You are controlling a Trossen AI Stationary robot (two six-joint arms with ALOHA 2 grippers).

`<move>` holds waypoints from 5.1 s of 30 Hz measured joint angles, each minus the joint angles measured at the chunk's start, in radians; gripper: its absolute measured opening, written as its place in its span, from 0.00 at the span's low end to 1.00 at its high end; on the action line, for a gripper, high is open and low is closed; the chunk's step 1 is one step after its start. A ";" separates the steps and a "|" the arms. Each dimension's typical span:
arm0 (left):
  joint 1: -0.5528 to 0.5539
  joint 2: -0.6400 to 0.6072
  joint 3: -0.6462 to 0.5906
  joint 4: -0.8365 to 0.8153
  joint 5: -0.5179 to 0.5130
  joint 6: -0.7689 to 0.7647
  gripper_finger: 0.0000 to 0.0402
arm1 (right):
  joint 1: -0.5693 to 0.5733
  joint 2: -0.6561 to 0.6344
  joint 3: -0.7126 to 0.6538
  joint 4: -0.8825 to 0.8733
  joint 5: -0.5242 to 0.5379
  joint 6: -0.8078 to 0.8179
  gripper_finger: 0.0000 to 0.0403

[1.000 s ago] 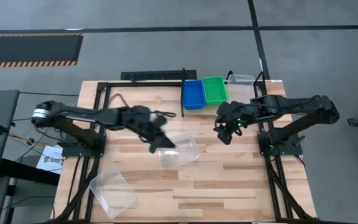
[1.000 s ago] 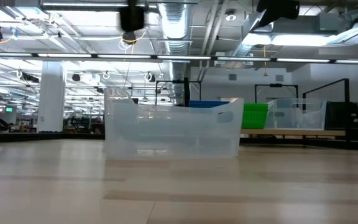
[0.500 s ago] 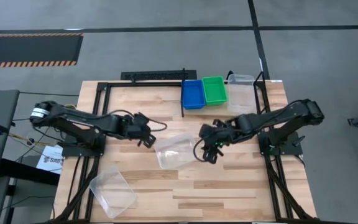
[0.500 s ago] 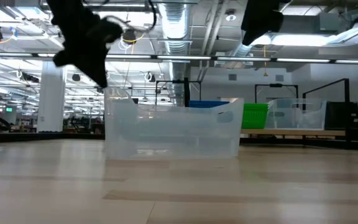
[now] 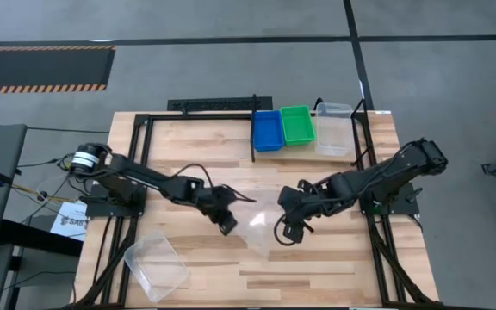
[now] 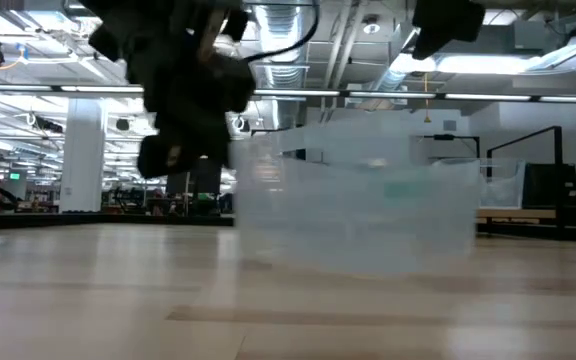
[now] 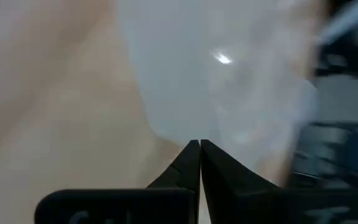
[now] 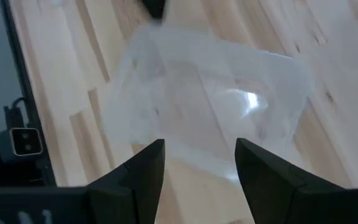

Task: Stack baskets on shelf by color
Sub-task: Stack the top transparent bin on top of the transparent bin on the shelf

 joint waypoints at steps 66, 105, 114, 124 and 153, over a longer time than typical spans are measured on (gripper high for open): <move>0.036 -0.402 0.119 -0.230 -0.051 0.095 0.00 | 0.135 0.044 0.049 -0.035 -0.260 -0.294 0.05; 0.092 -0.494 0.120 -0.370 -0.308 0.146 0.00 | -0.874 -0.528 -0.397 -0.273 0.071 -1.287 0.04; 0.102 -0.494 0.120 -0.415 -0.308 0.154 0.00 | -0.994 -0.520 -0.453 -0.228 0.014 -1.369 0.04; 0.102 -0.494 0.120 -0.438 -0.308 0.153 0.00 | -1.073 -0.520 -0.462 -0.196 -0.077 -1.450 0.04; 0.103 -0.494 0.120 -0.444 -0.314 0.155 0.00 | -1.108 -0.520 -0.462 -0.141 -0.086 -1.484 0.14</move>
